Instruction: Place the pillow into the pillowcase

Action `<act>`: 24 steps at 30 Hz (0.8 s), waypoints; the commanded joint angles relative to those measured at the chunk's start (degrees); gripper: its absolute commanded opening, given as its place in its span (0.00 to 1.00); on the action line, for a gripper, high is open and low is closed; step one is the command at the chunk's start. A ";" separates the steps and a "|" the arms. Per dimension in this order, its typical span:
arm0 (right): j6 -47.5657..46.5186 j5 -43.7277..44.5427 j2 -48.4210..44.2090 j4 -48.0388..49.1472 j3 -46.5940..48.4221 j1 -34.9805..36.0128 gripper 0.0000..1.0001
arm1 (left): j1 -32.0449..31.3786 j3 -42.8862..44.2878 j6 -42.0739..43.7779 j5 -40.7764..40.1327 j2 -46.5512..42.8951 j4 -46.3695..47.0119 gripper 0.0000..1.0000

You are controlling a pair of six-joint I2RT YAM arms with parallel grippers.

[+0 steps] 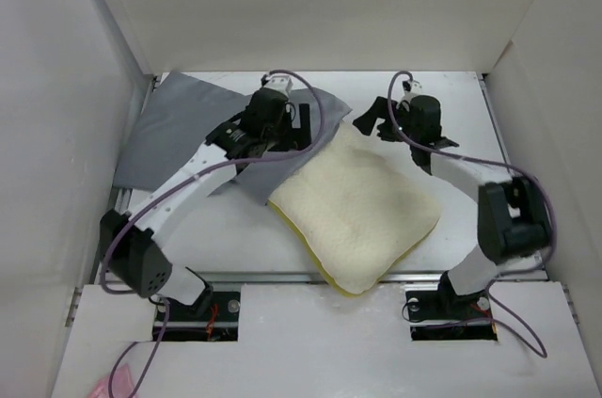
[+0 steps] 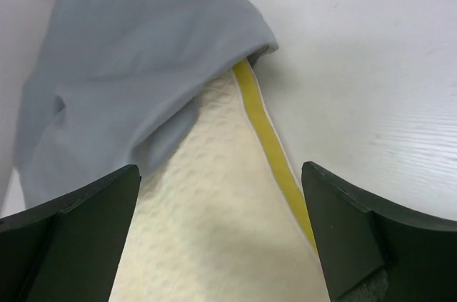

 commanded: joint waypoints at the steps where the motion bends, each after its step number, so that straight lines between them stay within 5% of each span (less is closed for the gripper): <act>1: -11.30 12.67 -13.87 -14.62 -2.93 2.03 1.00 | -0.38 -8.49 -5.72 -4.65 -3.45 1.61 1.00; 7: -23.42 15.39 -19.90 -26.40 -2.60 16.74 1.00 | -0.38 -18.34 -11.35 -5.27 -5.47 1.25 1.00; 13: -28.00 16.28 -12.52 -30.73 -0.39 29.09 1.00 | -0.38 -26.08 -13.90 -5.97 -6.88 3.01 0.92; 18: -28.62 11.27 -9.53 -28.28 -1.61 33.15 1.00 | 0.67 -28.46 -16.63 -8.97 -6.88 3.01 0.52; 24: -27.21 20.31 0.22 -21.78 -0.56 33.67 1.00 | 0.67 -29.08 -16.63 -8.44 -7.41 3.37 0.40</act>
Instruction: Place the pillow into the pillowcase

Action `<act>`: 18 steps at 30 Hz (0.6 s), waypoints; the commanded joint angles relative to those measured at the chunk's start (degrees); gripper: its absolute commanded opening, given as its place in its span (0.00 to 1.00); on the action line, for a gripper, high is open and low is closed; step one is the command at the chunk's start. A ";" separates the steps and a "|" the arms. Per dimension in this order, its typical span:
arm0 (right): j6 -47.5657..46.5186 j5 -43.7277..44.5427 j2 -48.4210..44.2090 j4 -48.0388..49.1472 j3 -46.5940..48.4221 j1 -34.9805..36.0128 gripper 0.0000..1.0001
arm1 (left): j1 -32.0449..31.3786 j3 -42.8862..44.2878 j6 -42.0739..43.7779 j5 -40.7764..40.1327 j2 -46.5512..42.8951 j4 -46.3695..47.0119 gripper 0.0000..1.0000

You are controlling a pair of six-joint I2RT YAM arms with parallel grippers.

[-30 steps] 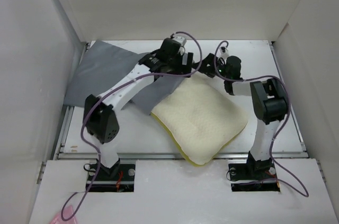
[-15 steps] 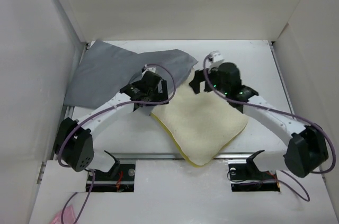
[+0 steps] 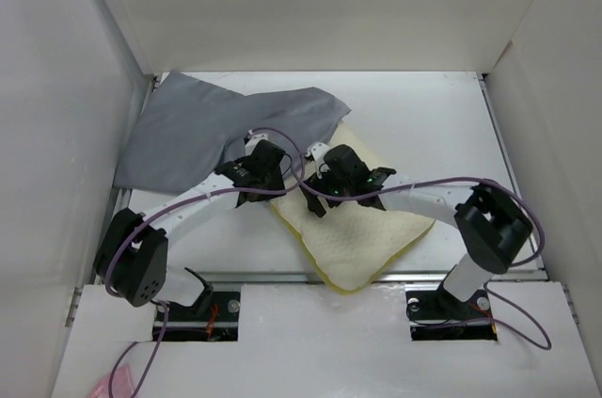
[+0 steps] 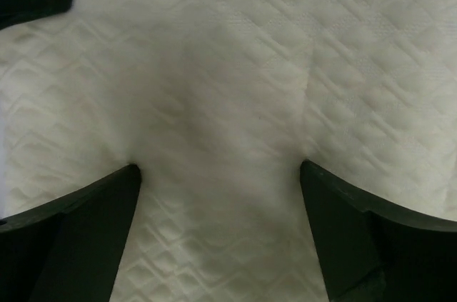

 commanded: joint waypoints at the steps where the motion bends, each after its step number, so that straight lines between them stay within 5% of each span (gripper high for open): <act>1: -0.13 6.03 7.47 5.12 2.73 0.47 0.93 | 0.74 -1.21 -0.52 -2.80 -2.40 -1.44 0.38; 4: -0.13 6.56 11.19 7.05 4.59 0.47 0.45 | 0.74 -1.21 -1.31 -3.41 -3.63 -2.58 0.09; 5: 1.00 6.56 11.72 8.71 4.59 0.47 0.00 | 0.74 -1.21 -1.83 -4.98 -3.63 -3.11 0.00; 18: 7.69 20.51 -0.58 28.06 5.11 -0.05 0.00 | -8.83 6.61 -1.93 -2.72 -10.39 -13.82 0.00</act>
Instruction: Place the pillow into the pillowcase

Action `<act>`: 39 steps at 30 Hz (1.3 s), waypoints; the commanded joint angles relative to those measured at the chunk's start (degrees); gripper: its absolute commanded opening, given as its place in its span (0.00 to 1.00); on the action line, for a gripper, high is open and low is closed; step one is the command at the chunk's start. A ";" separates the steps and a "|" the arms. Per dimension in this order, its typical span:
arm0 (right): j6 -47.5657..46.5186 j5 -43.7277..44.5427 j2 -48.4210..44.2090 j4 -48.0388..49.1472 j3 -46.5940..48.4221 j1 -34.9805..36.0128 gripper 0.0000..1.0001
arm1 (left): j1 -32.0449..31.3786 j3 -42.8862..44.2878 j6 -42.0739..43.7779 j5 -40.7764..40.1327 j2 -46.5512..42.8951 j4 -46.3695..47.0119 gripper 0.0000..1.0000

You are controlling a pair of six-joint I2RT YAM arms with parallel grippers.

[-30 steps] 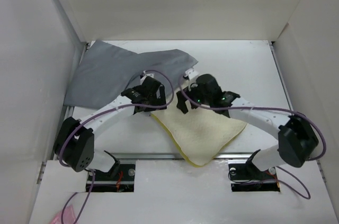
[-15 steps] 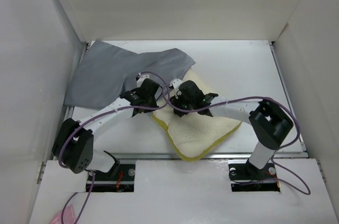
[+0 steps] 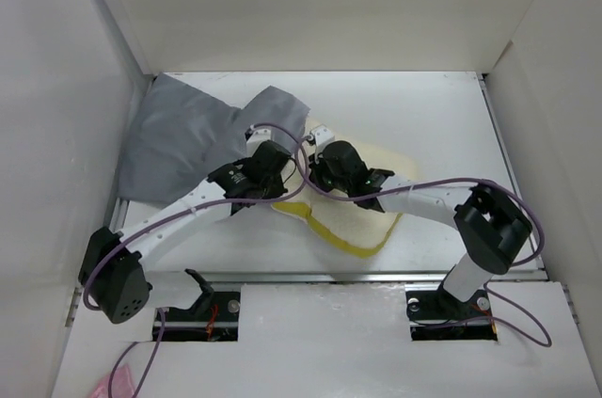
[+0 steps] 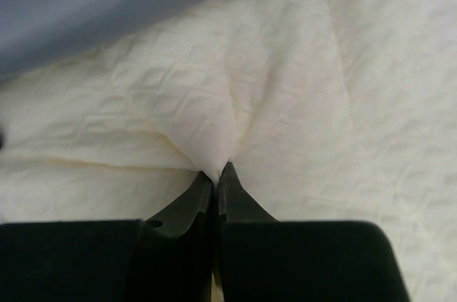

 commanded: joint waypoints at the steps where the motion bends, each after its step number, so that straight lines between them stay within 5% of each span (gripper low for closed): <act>1: 2.95 11.57 -3.88 14.31 4.96 -1.26 0.00 | -4.12 3.86 0.63 3.73 -5.43 -8.61 0.00; 13: 14.19 19.92 -2.75 14.86 5.67 -1.78 0.00 | -10.09 1.14 -2.97 12.88 -7.91 -6.42 0.01; 17: 16.31 19.06 -2.22 14.84 3.22 -1.78 0.00 | -10.62 0.00 -1.75 17.43 -6.67 -0.12 0.18; 21: 17.54 15.28 -2.22 14.24 0.76 -1.78 0.00 | -12.12 1.22 1.85 23.16 -4.39 1.15 0.48; 27: 9.91 6.94 -4.32 15.81 -4.08 -1.78 0.02 | -9.50 15.97 4.84 5.79 -1.93 -7.82 0.72; 29: 9.28 3.50 -4.32 15.81 -6.01 -1.78 0.23 | -7.30 20.90 5.37 -0.88 -0.88 -9.23 0.75; 31: 8.75 4.62 -4.32 15.81 -6.71 -1.78 0.34 | -2.75 23.10 7.04 -2.49 1.75 -7.66 0.77; 33: 6.92 6.73 -7.73 13.62 -6.72 -1.78 0.60 | 0.17 26.61 11.07 -1.98 4.82 -6.25 0.84; 36: 8.21 9.64 -12.39 6.62 -3.13 -4.15 0.72 | 4.13 34.60 19.31 0.48 14.22 -5.10 0.86; 39: 12.17 5.61 -13.11 -1.11 0.03 -12.22 0.72 | 4.84 48.61 23.91 -1.96 26.96 -7.99 0.95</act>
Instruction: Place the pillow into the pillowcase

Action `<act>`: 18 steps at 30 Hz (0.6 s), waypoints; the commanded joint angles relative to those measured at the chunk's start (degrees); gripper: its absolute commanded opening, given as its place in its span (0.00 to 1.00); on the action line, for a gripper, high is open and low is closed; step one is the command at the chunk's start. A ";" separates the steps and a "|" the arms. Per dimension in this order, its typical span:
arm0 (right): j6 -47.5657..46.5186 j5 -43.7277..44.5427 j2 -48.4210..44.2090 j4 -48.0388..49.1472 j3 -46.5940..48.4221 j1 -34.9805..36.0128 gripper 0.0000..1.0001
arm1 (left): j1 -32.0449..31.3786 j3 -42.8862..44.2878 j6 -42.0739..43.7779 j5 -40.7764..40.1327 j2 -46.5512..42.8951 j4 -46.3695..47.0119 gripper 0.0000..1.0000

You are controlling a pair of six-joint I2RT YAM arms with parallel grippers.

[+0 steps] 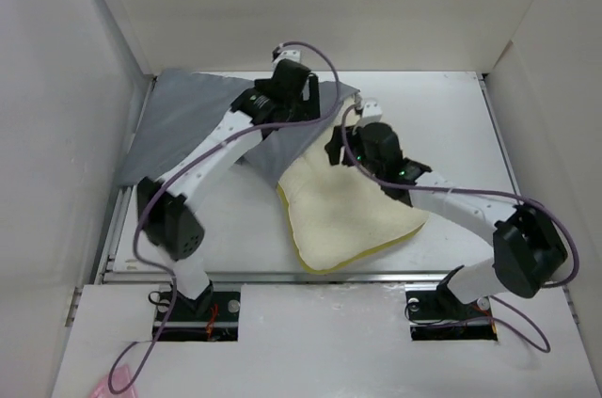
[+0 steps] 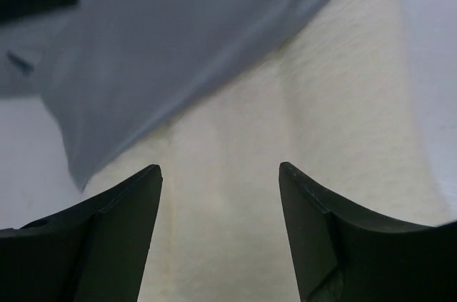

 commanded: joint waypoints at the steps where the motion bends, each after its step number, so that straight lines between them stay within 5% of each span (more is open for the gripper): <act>1: 4.46 -1.80 -2.40 -6.83 5.18 -9.19 0.72 | -0.14 13.24 10.34 -3.58 11.52 -2.81 0.92; 3: 4.48 -6.18 -1.36 -8.15 6.76 -16.12 0.73 | -0.14 21.93 11.40 -3.60 19.18 -6.33 0.91; 6: 0.18 -10.51 3.29 -10.35 10.71 -21.24 0.73 | -0.76 23.03 14.04 0.87 21.74 -3.47 0.89; 9: -3.43 -15.76 9.36 -10.36 14.41 -23.19 0.73 | -1.28 21.64 16.23 4.22 22.45 0.40 1.00; 18: -6.15 -24.13 21.49 -2.98 18.19 -23.98 0.77 | -1.28 36.82 22.48 1.76 38.43 1.56 0.96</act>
